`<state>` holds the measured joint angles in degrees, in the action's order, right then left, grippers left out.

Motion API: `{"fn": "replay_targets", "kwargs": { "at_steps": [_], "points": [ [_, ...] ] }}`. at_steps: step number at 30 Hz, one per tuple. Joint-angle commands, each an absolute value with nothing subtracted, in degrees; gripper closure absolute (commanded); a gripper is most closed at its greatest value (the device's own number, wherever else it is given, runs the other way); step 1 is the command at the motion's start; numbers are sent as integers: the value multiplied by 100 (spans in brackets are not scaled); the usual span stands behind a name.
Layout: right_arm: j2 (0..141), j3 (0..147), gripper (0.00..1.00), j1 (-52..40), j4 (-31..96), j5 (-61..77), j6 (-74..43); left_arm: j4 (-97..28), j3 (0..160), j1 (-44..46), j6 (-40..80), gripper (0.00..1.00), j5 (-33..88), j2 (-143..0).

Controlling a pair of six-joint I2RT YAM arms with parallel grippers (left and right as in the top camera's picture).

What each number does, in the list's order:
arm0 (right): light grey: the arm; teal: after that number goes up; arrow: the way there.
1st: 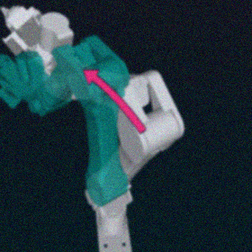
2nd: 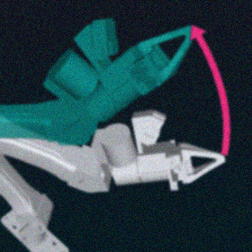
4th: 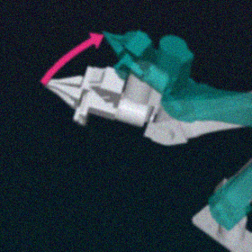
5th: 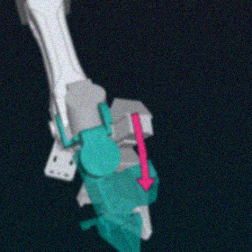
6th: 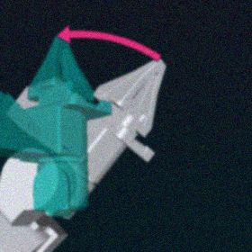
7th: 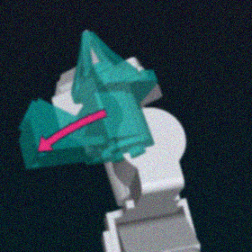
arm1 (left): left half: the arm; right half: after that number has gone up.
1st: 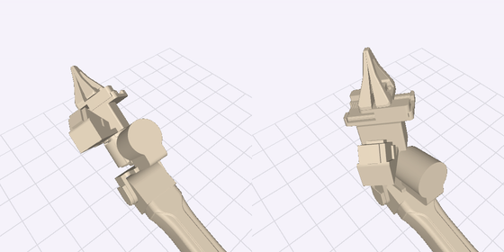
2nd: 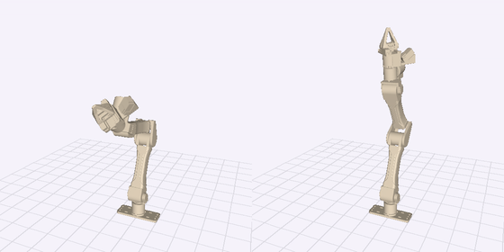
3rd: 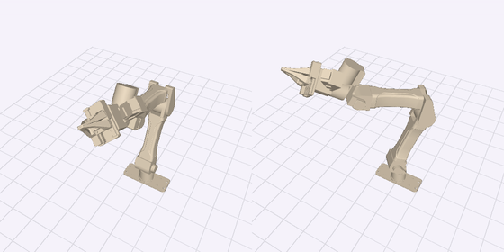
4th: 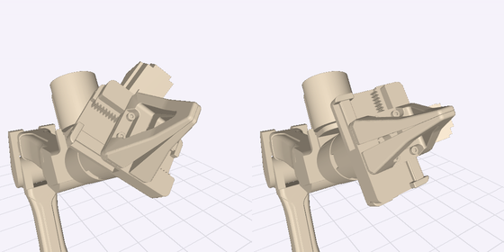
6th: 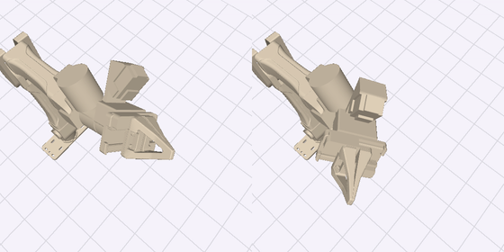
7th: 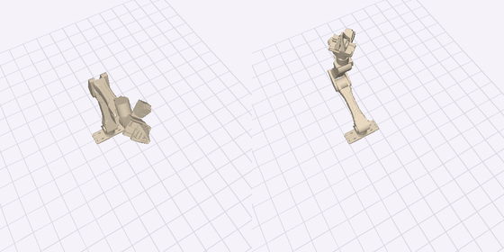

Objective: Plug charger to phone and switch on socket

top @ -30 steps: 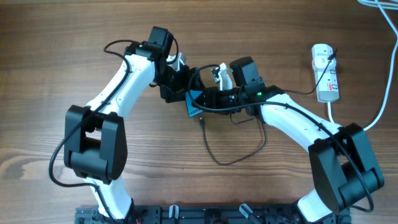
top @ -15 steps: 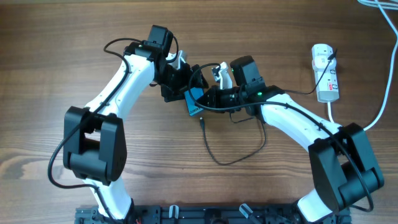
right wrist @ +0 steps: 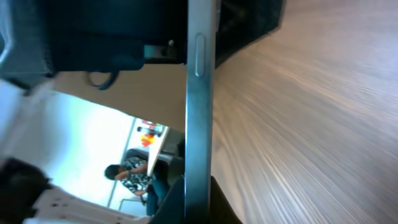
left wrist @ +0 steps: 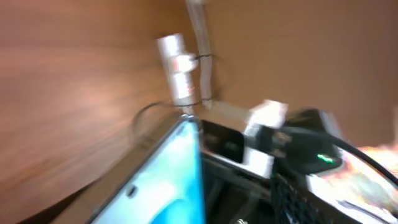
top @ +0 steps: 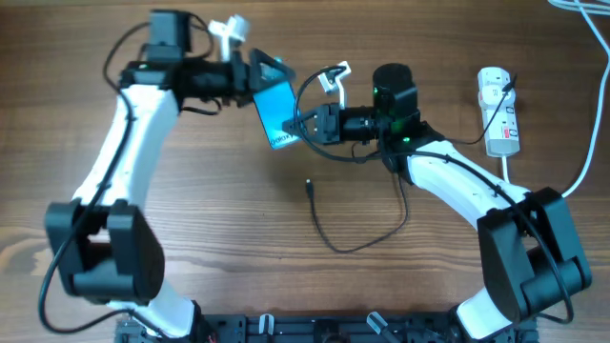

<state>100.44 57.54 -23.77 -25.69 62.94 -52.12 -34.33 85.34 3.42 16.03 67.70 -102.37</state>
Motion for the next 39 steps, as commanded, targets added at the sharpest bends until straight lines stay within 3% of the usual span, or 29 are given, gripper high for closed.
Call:
{"fn": "replay_targets", "kwargs": {
  "at_steps": [1,6,11,17,20,31,39],
  "points": [
    [10025,5839,96,-2359,-3588,6661,-6200,-2969,8582,325,1387,19,8361,-9946],
    [10025,5839,96,-2359,-4687,6477,-6565,-2775,8582,325,1387,22,8519,-9841],
    [10029,5839,96,-2359,-4713,5990,-6650,-2432,8582,325,1406,29,9035,-9802],
    [10029,5839,96,-2359,-4737,5559,-6593,-2265,8582,325,1391,31,9032,-9780],
    [10029,5839,96,-2359,-4740,5389,-6589,-2270,8582,325,1413,39,9035,-9780],
    [10029,5839,96,-2359,-5330,5085,-6611,-2115,8582,200,1411,22,9019,-9780],
    [10062,5839,96,-2359,-4711,5533,-6549,-1981,8582,202,1411,27,9019,-9780]
  ]
}}
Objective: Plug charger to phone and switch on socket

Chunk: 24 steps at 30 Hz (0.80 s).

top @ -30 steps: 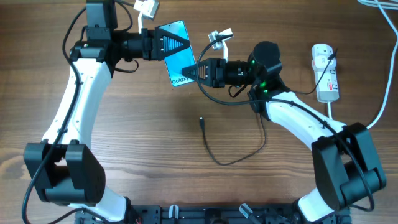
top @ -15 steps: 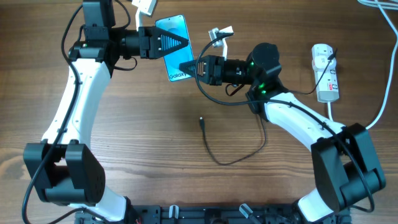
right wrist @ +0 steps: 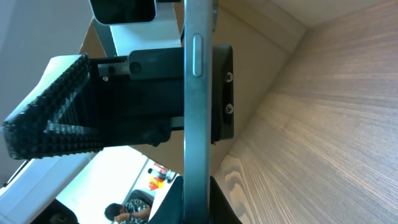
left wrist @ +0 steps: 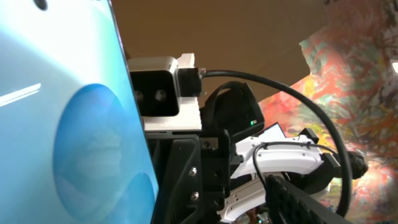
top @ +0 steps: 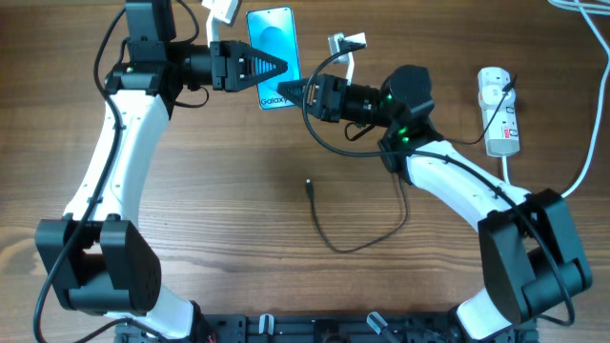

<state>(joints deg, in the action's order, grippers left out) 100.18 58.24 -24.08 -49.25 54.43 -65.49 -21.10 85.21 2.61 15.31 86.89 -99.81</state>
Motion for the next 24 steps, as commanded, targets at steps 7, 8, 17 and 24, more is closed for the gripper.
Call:
{"fn": "replay_targets", "kwargs": {
  "at_steps": [7,8,17,24],
  "points": [
    [10095,5839,96,-2362,-4665,5728,-6554,-1837,8582,213,1413,47,9019,-9780],
    [10095,5839,96,-2362,-4663,5817,-6552,-1837,8582,213,1411,52,9019,-9780],
    [10095,5839,96,-2366,-4453,6204,-6554,-1815,8582,213,1413,50,9021,-9780],
    [10095,5839,96,-2366,-4366,6257,-6528,-1813,8582,213,1413,47,9021,-9780]
  ]
}}
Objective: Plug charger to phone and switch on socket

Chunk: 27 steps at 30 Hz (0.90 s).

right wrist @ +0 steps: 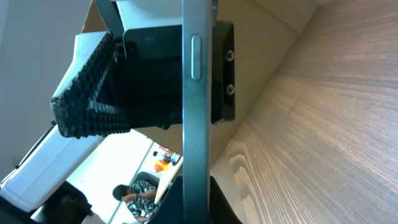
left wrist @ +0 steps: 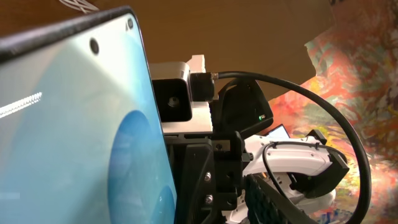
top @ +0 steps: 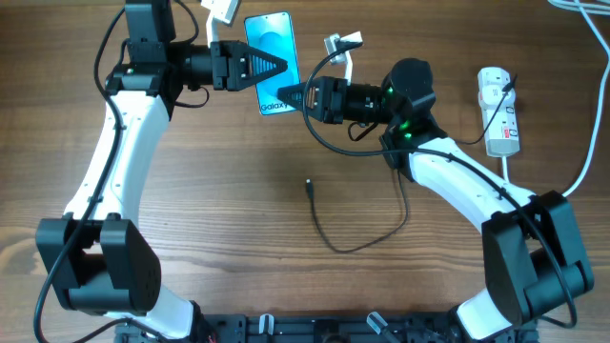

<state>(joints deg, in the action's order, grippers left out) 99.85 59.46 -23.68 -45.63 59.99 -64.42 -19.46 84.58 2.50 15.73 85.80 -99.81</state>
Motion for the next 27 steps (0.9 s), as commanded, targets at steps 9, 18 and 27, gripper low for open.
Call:
{"fn": "replay_targets", "kwargs": {
  "at_steps": [9,18,27],
  "points": [
    [10095,5839,96,-2366,-4233,6198,-6495,-1811,8582,213,1411,71,9019,-9780],
    [10095,5839,78,-2366,-4235,6182,-6469,-1815,8582,213,1411,96,9019,-9780],
    [10095,5839,9,-1986,-4230,6702,-5800,-2620,8582,211,1315,96,7483,-9782]
  ]
}}
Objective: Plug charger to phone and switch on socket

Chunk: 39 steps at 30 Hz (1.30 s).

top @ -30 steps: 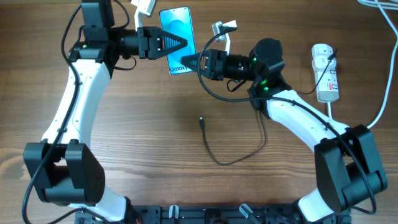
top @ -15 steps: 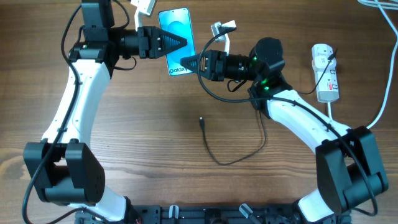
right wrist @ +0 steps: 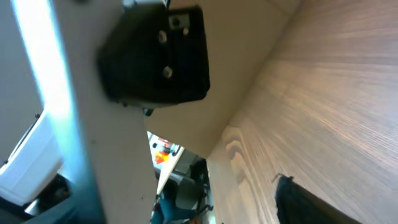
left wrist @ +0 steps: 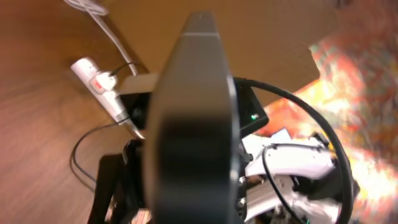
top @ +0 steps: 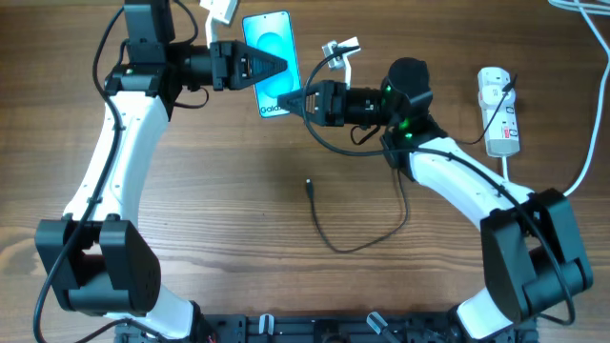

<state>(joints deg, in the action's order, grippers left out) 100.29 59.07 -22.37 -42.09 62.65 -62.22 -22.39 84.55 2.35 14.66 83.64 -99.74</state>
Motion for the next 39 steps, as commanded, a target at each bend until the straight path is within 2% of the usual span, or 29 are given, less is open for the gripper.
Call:
{"fn": "replay_targets", "kwargs": {
  "at_steps": [1,4,8,10,15,20,24,39],
  "points": [
    [10095,5839,6,-1903,-4222,6834,-5721,-2956,8582,213,1197,96,6912,-9782],
    [10095,5839,2,-1653,-3640,6969,-5323,-3918,8580,228,1068,96,5179,-9793],
    [10095,5839,0,-1540,-2008,6611,-4086,-4941,8576,401,1074,96,3382,-9828],
    [10095,5839,0,-1540,-768,5767,-3361,-5463,8538,650,1122,96,2462,-9913],
    [10095,5839,0,-1546,1105,3675,-3000,-6128,8538,1570,1741,96,764,-10582],
    [10095,5839,0,-1546,1385,2550,-3013,-6099,8538,2139,2239,96,91,-11233],
    [10095,5839,0,-1546,1382,2222,-3013,-6010,8538,2375,2368,96,-117,-11533],
    [10095,5839,0,-1546,1356,2008,-3015,-5760,8534,2539,2598,93,-119,-11826]
  ]
}}
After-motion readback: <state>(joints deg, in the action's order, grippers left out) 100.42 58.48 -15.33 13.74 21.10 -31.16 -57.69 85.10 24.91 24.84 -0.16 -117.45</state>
